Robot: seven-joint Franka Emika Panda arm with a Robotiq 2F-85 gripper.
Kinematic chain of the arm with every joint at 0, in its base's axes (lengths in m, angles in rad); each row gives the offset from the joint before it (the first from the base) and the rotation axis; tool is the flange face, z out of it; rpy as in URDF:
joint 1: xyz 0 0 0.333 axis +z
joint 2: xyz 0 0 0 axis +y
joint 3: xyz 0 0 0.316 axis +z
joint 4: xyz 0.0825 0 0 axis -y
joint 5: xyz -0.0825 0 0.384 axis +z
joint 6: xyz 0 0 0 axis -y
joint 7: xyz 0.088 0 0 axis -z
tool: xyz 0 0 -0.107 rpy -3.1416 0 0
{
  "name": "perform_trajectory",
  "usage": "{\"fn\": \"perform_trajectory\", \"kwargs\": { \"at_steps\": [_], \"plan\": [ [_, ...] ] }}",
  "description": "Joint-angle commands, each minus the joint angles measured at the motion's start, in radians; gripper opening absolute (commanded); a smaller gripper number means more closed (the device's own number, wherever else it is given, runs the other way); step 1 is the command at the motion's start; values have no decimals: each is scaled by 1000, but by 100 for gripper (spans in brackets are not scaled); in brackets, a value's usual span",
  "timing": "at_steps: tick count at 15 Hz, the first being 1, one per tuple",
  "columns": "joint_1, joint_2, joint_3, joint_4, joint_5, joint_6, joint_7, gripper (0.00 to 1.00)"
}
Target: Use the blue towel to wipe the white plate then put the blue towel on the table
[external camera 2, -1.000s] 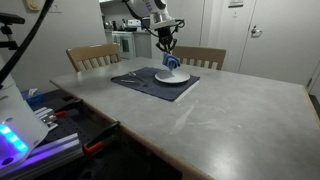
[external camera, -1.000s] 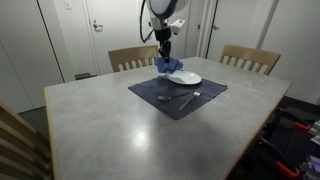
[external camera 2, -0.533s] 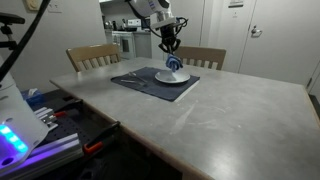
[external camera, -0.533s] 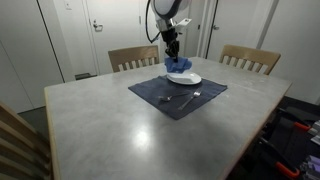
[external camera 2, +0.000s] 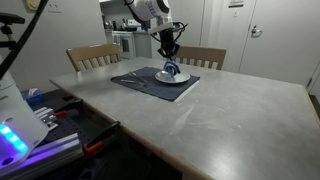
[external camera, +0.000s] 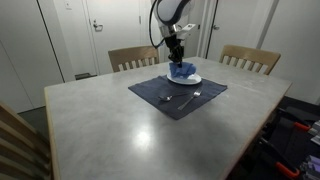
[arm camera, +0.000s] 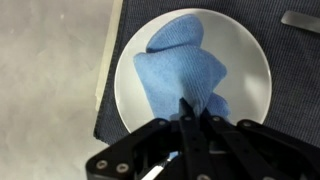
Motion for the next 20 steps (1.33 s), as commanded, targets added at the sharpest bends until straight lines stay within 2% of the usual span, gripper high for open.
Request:
{"fn": "perform_trajectory", "kwargs": {
  "at_steps": [1,9,10,11,18,19,20],
  "plan": [
    [-15,-9,17,-34,15,10,14,2],
    [-24,1,26,-42,24,13,-8,2],
    [-10,16,16,-14,8,-5,9,2],
    [-9,16,16,-14,7,-5,9,8],
    [-9,16,16,-14,7,-5,9,8],
    [-9,16,16,-14,7,-5,9,2],
    [-8,26,17,-3,8,-14,5,2]
  ]
}}
